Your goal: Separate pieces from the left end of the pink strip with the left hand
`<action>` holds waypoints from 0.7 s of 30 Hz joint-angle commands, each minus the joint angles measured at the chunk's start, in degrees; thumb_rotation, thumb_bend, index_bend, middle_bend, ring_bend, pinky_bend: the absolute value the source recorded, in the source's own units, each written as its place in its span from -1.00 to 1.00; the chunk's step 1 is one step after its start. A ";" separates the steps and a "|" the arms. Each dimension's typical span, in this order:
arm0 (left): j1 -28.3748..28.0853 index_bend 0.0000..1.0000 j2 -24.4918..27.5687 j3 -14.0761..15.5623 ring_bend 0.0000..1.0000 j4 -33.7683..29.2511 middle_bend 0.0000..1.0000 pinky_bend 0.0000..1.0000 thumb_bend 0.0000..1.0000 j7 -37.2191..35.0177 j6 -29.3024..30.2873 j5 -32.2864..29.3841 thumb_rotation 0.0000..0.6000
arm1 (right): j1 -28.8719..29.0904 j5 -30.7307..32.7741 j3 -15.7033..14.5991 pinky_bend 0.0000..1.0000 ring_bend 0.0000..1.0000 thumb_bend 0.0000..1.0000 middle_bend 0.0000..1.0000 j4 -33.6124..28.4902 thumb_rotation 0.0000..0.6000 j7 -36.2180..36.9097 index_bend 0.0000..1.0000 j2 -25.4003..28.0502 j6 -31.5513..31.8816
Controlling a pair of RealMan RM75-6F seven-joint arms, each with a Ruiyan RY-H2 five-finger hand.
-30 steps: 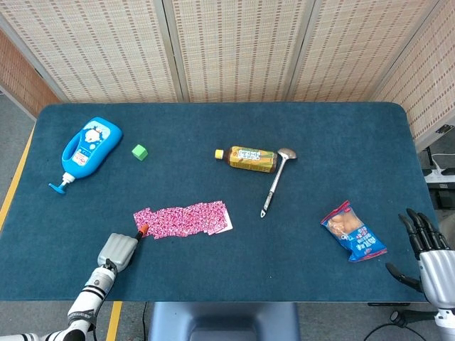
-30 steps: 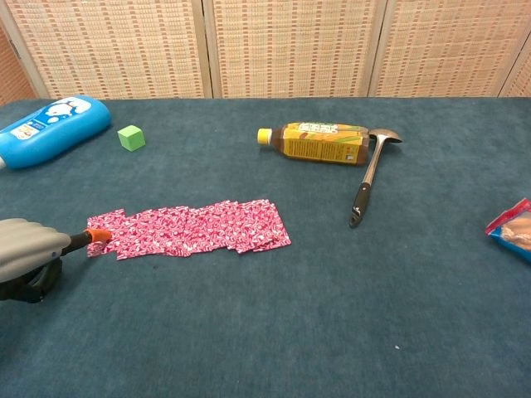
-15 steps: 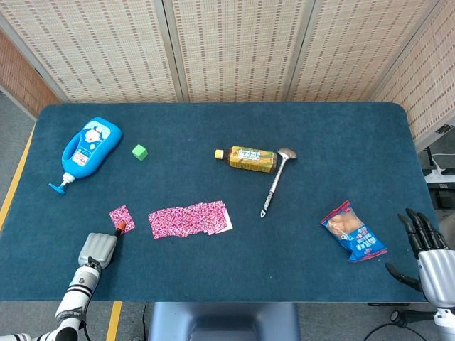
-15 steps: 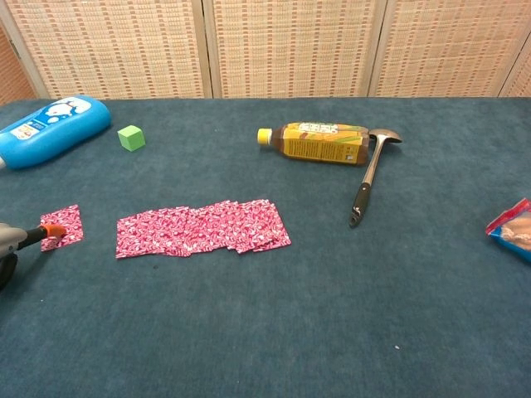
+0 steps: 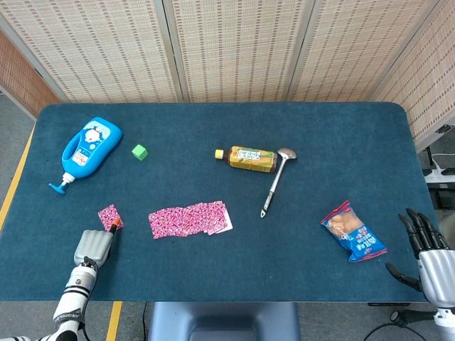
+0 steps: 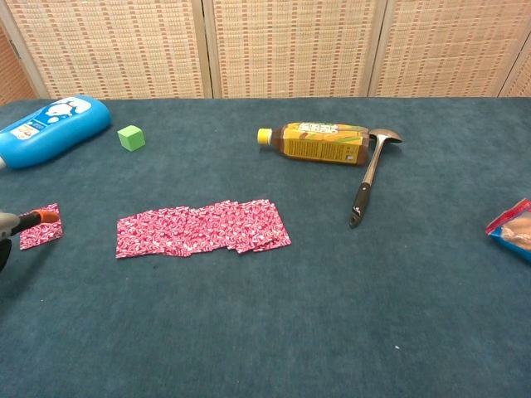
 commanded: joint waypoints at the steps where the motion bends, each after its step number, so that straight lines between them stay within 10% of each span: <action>1: 0.52 -1.00 0.27 1.02 0.34 -0.71 0.46 0.30 0.87 -3.07 0.08 4.67 1.00 | -0.03 -0.02 -0.01 -0.59 -1.00 -0.89 -1.00 0.01 1.00 0.06 -1.00 -0.01 0.05; 6: 0.16 -1.00 -0.70 2.99 0.34 -1.51 0.46 0.31 0.87 -7.31 -1.12 15.03 1.00 | 0.01 0.00 -0.03 -0.59 -1.00 -0.88 -1.00 0.06 1.00 0.18 -1.00 0.11 -0.08; 21: -4.25 -1.00 -5.12 -0.27 0.34 -2.13 0.46 0.31 0.87 -0.13 -6.18 8.70 1.00 | 0.37 0.21 -0.12 -0.59 -1.00 -0.89 -1.00 -0.02 1.00 -0.38 -1.00 0.16 -1.08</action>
